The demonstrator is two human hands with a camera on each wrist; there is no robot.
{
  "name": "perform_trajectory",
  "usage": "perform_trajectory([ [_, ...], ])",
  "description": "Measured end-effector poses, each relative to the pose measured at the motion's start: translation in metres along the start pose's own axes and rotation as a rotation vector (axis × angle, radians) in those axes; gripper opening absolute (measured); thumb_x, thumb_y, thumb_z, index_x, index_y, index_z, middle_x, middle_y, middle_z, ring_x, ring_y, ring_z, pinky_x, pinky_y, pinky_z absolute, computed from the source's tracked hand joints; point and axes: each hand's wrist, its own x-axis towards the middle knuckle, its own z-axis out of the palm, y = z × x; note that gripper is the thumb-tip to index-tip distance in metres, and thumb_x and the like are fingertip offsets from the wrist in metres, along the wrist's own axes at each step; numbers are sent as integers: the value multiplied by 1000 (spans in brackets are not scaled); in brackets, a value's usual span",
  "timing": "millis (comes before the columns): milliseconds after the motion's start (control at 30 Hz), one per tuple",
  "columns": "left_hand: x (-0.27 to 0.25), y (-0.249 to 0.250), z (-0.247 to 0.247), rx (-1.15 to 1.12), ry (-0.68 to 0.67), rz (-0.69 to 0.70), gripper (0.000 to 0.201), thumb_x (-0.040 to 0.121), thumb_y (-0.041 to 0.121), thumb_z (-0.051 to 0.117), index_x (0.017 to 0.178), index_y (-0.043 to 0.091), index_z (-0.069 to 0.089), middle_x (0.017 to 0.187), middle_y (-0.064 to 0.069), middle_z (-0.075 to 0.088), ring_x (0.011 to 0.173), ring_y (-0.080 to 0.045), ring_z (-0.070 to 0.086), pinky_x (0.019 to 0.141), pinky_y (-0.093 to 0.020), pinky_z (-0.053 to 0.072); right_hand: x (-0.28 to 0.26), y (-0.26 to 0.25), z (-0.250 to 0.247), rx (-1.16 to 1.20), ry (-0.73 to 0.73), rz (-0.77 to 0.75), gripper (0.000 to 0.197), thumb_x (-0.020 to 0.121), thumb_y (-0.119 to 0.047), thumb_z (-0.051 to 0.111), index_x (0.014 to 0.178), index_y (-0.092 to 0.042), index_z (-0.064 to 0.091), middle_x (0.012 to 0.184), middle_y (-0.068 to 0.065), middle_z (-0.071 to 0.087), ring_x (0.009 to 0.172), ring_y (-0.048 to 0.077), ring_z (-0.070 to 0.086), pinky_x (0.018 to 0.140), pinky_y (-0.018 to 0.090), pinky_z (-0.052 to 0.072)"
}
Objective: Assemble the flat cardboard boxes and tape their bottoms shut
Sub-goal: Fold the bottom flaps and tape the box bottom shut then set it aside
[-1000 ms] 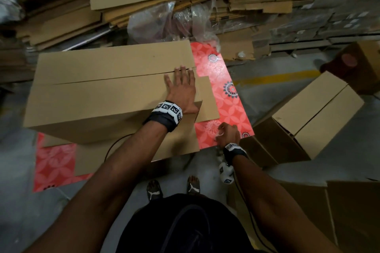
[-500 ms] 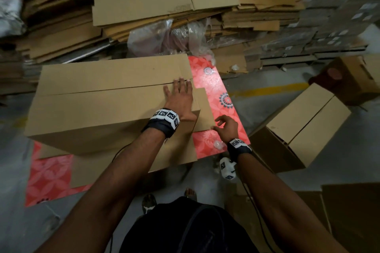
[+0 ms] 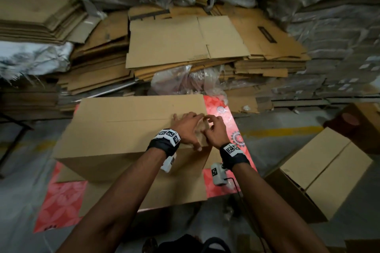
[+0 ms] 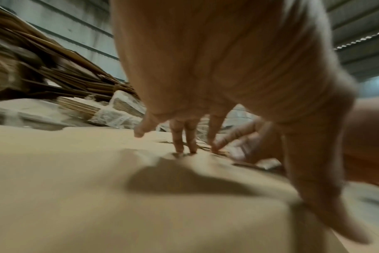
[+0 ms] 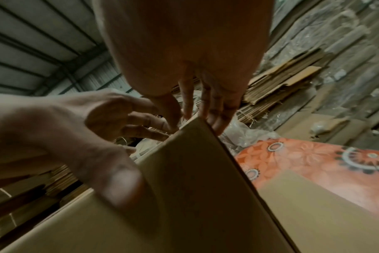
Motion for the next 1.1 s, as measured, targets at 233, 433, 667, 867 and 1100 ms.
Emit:
perform_trajectory([
  [233, -20, -16, 0, 234, -71, -67, 129, 41, 42, 91, 150, 16, 27, 146, -8, 32, 127, -36, 40, 107, -63, 35, 9, -7, -4, 0, -82, 55, 78, 76, -3, 79, 147, -13, 48, 134, 12, 44, 114, 36, 57, 96, 33, 48],
  [433, -27, -37, -6, 129, -152, 0, 137, 58, 15, 90, 163, 29, 4, 169, -4, -6, 153, -34, 4, 124, -49, 22, 12, -19, -15, -53, -190, -25, 91, 62, -27, 72, 149, -25, 49, 158, 7, 27, 143, 31, 28, 114, 41, 34],
  [667, -31, -92, -20, 326, -49, 140, 123, 73, 22, 84, 163, 30, 2, 170, -4, 4, 156, -28, 10, 126, -45, 12, 18, -26, 4, -297, -269, -100, 73, 84, -62, 60, 149, -32, 48, 162, 3, 30, 150, 29, 23, 118, 55, 25],
  [867, -25, -91, -39, 89, -84, 26, 118, 57, 71, 72, 160, 37, 24, 163, 0, 22, 152, -21, 17, 122, -57, 12, 24, -11, 19, -356, -287, -271, 75, 82, -37, 31, 157, -28, 40, 164, 12, 30, 148, 40, 27, 119, 58, 25],
  [1100, -55, -75, -84, -153, 447, -14, 62, 97, 68, 33, 77, 21, 67, 86, 3, 61, 75, -18, 59, 75, -41, 50, 27, -26, 23, -478, -174, -253, 65, 86, -11, 57, 148, -30, 52, 156, 6, 43, 140, 34, 37, 109, 53, 40],
])
